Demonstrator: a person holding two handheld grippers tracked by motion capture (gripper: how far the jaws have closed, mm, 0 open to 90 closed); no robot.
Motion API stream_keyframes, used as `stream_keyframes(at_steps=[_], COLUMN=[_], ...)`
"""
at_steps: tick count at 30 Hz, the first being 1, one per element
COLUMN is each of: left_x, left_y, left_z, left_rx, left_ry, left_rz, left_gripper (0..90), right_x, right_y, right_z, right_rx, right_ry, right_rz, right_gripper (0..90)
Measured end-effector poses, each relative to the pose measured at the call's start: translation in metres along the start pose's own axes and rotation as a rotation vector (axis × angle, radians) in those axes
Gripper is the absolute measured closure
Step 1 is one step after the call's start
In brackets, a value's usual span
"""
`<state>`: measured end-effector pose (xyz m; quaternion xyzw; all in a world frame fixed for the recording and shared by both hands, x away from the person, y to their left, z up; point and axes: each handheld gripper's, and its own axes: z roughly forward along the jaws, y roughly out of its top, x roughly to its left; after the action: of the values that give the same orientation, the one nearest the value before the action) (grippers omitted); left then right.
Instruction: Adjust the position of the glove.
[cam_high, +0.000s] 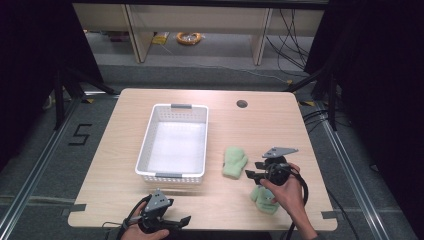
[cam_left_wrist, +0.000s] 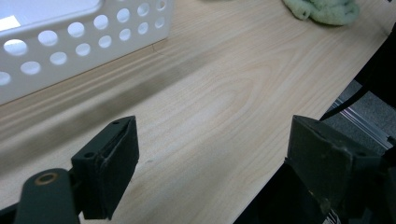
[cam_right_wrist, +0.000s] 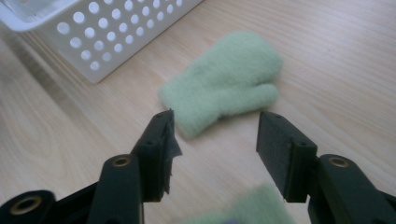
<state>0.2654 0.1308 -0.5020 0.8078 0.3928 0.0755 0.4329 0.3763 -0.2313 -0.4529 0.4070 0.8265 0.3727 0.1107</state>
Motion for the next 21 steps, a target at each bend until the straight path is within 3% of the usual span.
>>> stream_keyframes(at_steps=[1, 3, 5, 7, 8, 10, 13, 15, 16, 19, 20, 21], left_x=[-0.001, 0.000, -0.002, -0.001, -0.002, 0.000, 0.000, -0.002, -0.002, -0.002, -0.001, -0.001], left_y=[0.000, 0.001, 0.000, 0.000, 0.000, 0.001, 0.001, 0.000, 0.000, 0.000, 0.000, 0.001], left_z=[0.001, -0.001, -0.001, -0.001, -0.001, -0.002, -0.001, 0.000, 0.000, 0.000, -0.002, -0.002], left_rx=[-0.009, 0.010, 0.004, 0.003, 0.003, 0.014, 0.001, -0.003, -0.008, -0.010, 0.012, 0.002], left_ry=[0.001, -0.004, 0.004, 0.006, 0.004, -0.007, -0.001, -0.007, -0.004, -0.002, -0.009, -0.008], left_rz=[-0.010, 0.011, -0.003, 0.016, -0.006, 0.007, 0.008, -0.018, 0.002, -0.002, -0.007, -0.001], left_gripper=[16.3, 16.3, 16.3, 16.3, 16.3, 16.3, 16.3, 16.3, 16.3, 16.3, 16.3, 16.2], right_x=[0.000, 0.001, 0.003, 0.004, 0.003, 0.003, 0.003, 0.003, 0.004, 0.003, 0.003, 0.003], right_y=[0.000, 0.008, 0.013, 0.016, 0.018, 0.024, 0.029, 0.032, 0.036, 0.036, 0.037, 0.038], right_z=[0.000, 0.010, 0.015, 0.023, 0.026, 0.033, 0.039, 0.047, 0.050, 0.059, 0.060, 0.068], right_rx=[0.000, 0.019, 0.040, 0.025, 0.025, 0.061, 0.061, 0.058, 0.088, 0.077, 0.100, 0.122], right_ry=[0.000, -0.002, 0.002, 0.005, -0.004, -0.005, -0.010, -0.017, -0.011, -0.009, -0.008, -0.017], right_rz=[0.000, -0.007, -0.006, -0.005, -0.022, -0.013, -0.027, -0.026, -0.013, -0.021, -0.020, -0.022], right_gripper=[48.9, 50.9, 52.7, 53.6, 53.9, 56.5, 57.9, 59.1, 60.1, 61.2, 61.5, 61.9])
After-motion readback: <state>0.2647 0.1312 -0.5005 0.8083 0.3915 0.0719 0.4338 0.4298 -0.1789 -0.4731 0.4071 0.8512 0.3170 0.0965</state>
